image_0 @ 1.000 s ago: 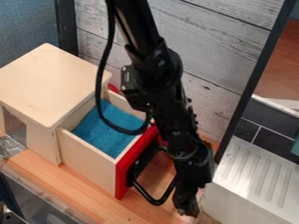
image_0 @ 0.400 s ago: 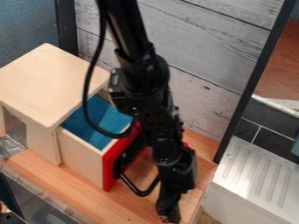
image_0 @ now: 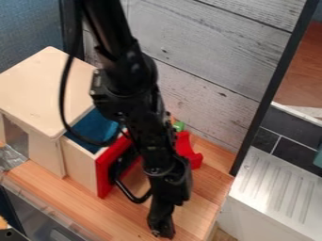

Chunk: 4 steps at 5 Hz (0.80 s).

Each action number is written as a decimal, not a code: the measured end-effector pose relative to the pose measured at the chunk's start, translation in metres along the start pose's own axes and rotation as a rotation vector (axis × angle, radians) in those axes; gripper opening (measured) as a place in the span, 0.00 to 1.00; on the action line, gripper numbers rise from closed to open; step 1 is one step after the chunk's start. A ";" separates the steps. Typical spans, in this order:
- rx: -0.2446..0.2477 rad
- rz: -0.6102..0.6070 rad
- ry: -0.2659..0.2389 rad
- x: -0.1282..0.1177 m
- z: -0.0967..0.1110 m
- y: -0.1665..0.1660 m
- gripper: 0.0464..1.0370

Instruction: Closed the drawer.

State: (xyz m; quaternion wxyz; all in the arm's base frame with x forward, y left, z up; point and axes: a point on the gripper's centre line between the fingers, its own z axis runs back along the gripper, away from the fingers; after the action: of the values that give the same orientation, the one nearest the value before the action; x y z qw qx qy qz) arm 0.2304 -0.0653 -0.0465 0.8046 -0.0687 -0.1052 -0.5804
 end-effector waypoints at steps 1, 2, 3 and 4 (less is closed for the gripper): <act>-0.001 0.062 -0.007 -0.018 0.005 0.008 0.96; 0.005 0.104 -0.005 -0.031 0.008 0.015 0.96; 0.021 0.148 -0.007 -0.042 0.013 0.024 0.96; 0.015 0.181 0.002 -0.054 0.014 0.027 0.96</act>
State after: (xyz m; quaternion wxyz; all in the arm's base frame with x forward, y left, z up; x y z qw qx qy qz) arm 0.2386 -0.0037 -0.0464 0.8543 -0.0711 -0.1021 -0.5047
